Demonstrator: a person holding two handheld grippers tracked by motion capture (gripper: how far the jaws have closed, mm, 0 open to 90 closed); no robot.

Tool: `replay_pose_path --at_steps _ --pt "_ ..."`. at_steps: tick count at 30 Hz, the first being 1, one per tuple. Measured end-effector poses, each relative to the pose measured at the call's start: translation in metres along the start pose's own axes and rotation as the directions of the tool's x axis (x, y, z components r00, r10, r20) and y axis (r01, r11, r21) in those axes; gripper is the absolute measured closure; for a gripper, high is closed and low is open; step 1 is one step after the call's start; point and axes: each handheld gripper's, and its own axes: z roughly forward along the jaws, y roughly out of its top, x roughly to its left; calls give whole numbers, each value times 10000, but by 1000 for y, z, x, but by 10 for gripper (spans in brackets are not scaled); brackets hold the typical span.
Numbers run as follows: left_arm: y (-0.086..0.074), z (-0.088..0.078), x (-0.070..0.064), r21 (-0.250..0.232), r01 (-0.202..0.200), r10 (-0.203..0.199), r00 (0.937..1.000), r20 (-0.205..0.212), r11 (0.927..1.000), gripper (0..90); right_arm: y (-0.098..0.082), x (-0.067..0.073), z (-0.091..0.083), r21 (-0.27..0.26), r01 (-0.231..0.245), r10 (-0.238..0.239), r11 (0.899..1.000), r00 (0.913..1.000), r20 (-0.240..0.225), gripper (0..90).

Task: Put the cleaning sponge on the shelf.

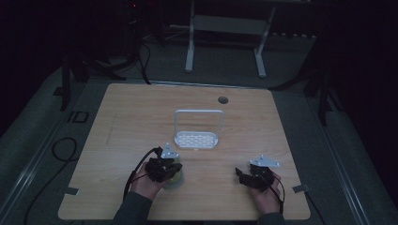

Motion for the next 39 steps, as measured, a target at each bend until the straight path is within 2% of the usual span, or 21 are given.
replay_pose_path --at_steps 5,13,20,28,33,36,39 --pt "-5 2 1 145 108 -108 9999 13 9998 899 0 0 0 2 3 -3 10000 10000 -1 307" --pt "-14 -3 7 201 393 -393 9992 -14 9990 899 0 0 0 0 4 -4 10000 10000 -1 307" --pt "-31 -15 19 337 649 -642 9977 -226 9973 897 0 0 0 -3 5 -5 10000 10000 -4 306" --pt "-41 -26 28 603 668 -634 9964 -560 9959 896 0 0 0 -1 7 -7 10000 10000 -2 307" --pt "-44 -29 31 699 598 -567 9973 -461 9958 890 0 0 0 0 8 -8 10000 10000 -3 307" --pt "-43 -34 31 593 307 -305 9995 -40 9978 858 0 0 0 -1 8 -8 10000 10000 -2 307" --pt "-40 -37 31 514 226 -226 9997 -6 9984 834 0 0 0 -2 5 -5 10000 10000 -1 307"
